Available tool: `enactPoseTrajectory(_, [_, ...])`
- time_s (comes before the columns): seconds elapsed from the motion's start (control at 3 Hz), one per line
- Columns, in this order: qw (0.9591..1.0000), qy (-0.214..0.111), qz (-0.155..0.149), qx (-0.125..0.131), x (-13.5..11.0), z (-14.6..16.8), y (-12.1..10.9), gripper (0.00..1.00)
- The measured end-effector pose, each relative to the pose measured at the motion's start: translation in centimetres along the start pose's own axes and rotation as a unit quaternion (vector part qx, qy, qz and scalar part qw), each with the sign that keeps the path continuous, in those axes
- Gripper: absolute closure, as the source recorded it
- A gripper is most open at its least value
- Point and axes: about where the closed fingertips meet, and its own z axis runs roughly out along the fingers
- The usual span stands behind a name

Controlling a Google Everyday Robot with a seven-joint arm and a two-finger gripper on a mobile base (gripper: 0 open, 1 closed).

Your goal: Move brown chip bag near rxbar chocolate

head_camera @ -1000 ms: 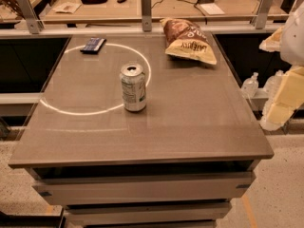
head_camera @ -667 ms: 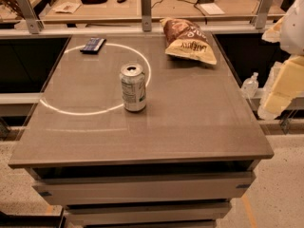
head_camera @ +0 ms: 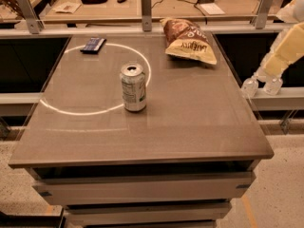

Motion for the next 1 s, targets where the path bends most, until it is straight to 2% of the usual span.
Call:
enactPoseTrajectory(0.33, [0.9938, -0.091, 0.063, -0.012, -0.2, 1.1, -3.4, 0.0])
enactPoseTrajectory(0.67, [0.9809, -0.166, 0.1, 0.008, -1.9, 1.4, -5.9, 0.0])
enactPoseTrajectory(1.0, [0.9751, -0.173, 0.131, 0.048, -3.4, 2.7, -7.3, 0.0])
